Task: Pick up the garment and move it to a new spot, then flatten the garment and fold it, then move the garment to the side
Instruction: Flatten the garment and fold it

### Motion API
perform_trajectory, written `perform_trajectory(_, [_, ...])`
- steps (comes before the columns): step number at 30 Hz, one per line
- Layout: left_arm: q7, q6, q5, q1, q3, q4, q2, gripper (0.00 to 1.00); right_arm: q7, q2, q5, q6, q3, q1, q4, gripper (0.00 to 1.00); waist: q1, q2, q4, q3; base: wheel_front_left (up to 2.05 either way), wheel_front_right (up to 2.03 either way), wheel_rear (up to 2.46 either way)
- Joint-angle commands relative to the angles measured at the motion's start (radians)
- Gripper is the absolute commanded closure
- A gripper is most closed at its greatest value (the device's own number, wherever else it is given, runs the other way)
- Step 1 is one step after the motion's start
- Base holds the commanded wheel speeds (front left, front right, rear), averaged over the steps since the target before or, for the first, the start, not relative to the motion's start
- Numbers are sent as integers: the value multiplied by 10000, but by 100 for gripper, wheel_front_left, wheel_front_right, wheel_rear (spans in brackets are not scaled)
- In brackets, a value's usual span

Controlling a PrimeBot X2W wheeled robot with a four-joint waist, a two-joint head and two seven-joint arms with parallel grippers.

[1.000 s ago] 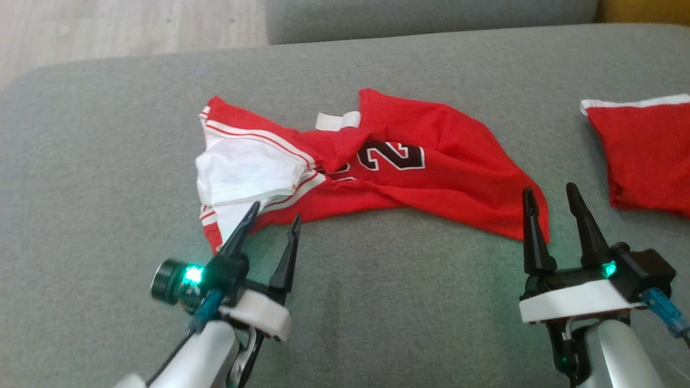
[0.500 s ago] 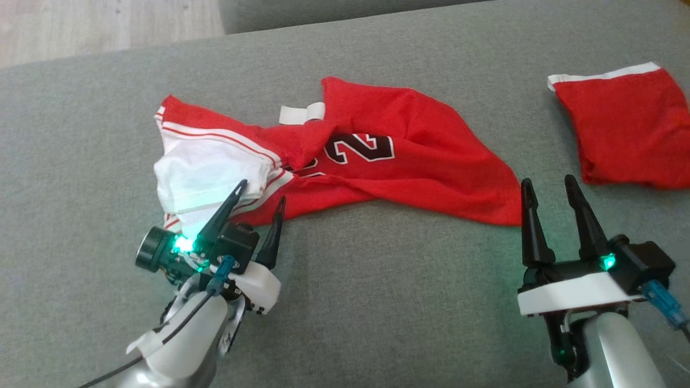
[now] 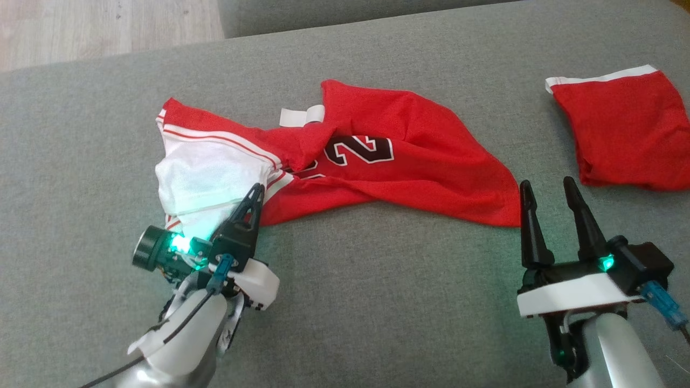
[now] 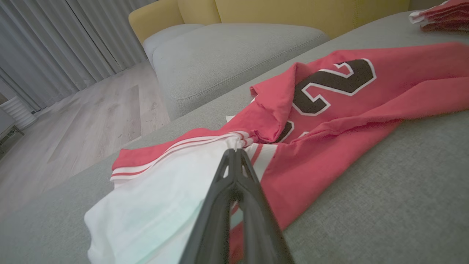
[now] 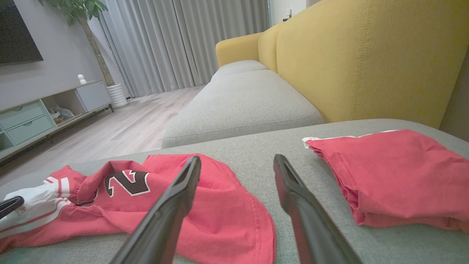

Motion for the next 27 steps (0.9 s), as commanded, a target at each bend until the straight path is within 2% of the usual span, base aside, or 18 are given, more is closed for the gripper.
perform_trajectory(1, [-38,90,-26,-502,338,-207,181,100,-107,-37,57,-9,251,-237,-270,0,0,0,2,-3,0,0,0])
perform_trajectory(14, [-75,158,-133,-665,424,-1047,528,100,-107,-37,170,-9,300,-288,-205,0,0,0,-124,-3,0,0,0])
perform_trajectory(20, [-601,355,-1394,-41,1507,-1825,288,100,-107,-37,92,-9,217,-263,-374,0,0,0,15,-224,0,0,0])
perform_trajectory(26, [-918,24,-2637,1121,2749,-2964,-63,100,-107,-37,-153,-9,166,-71,-588,0,0,0,514,-520,0,0,0])
perform_trajectory(27, [-925,-14,-2715,1313,2903,-3102,-129,58,-107,-37,-191,-9,173,-41,-594,0,0,0,583,-548,0,0,0])
